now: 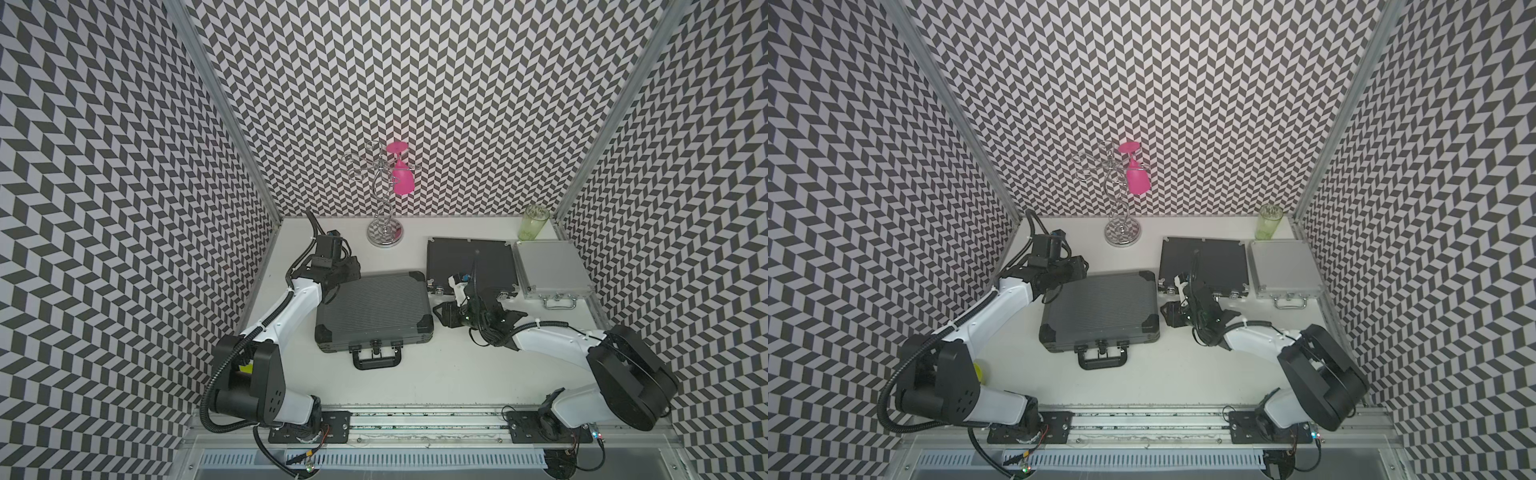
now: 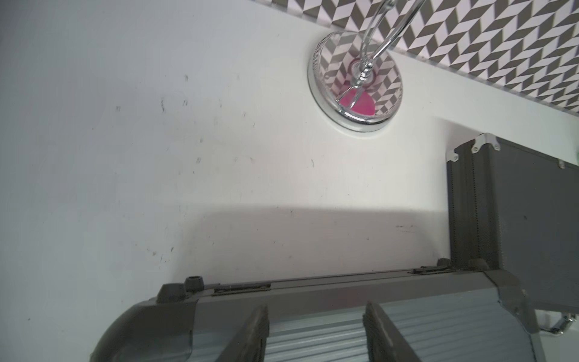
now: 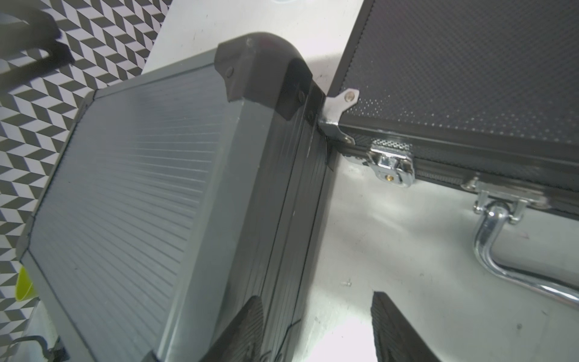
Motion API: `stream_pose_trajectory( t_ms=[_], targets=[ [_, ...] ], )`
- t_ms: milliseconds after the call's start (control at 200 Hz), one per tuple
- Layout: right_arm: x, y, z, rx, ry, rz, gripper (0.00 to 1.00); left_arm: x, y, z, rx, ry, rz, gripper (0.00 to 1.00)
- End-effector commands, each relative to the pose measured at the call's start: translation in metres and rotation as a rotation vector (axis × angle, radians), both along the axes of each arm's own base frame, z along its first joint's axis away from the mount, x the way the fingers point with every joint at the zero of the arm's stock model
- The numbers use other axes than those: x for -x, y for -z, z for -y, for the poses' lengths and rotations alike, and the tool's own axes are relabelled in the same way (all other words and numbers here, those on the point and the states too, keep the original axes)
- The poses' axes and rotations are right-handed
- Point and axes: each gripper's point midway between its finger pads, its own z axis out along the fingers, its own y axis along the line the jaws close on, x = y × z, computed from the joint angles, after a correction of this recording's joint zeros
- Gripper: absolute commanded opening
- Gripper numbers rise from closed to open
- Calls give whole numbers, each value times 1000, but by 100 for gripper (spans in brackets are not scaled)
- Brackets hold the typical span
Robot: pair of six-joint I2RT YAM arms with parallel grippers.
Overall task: Close the poker set cases
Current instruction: Close the lid of the poker set case, then move the poker set case to the center of the board.
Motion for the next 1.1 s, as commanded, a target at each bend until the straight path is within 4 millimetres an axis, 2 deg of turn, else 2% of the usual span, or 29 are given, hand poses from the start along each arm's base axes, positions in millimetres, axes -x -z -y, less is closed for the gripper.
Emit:
stream_pose_trajectory(
  t_ms=[0,75,245,345,431,646,816,926,1096],
  targets=[
    [-6,-31,-8,-76,2,36,63,5,9,-15,-71,-58,-24,56],
    [-7,-38,-10,-101,14,22,73,9,16,-21,-102,-76,-47,58],
    [-10,-55,6,-130,119,49,75,16,29,-22,-104,-77,-70,58],
    [-6,-72,-6,-212,62,75,76,15,28,-18,-81,-67,-63,58],
    [-3,-73,-20,-256,8,55,77,14,24,-13,-88,-54,-53,57],
    [-1,-43,-43,-206,-21,-31,78,16,25,-9,-117,-51,-52,55],
    [6,-1,-51,-150,-11,-134,78,20,31,-8,-130,-50,-63,55],
    [13,25,-54,-157,-4,-209,69,20,32,-7,-129,-51,-57,55],
    [10,45,-58,-185,41,-270,56,16,48,-6,-139,-43,-87,55]
  ],
)
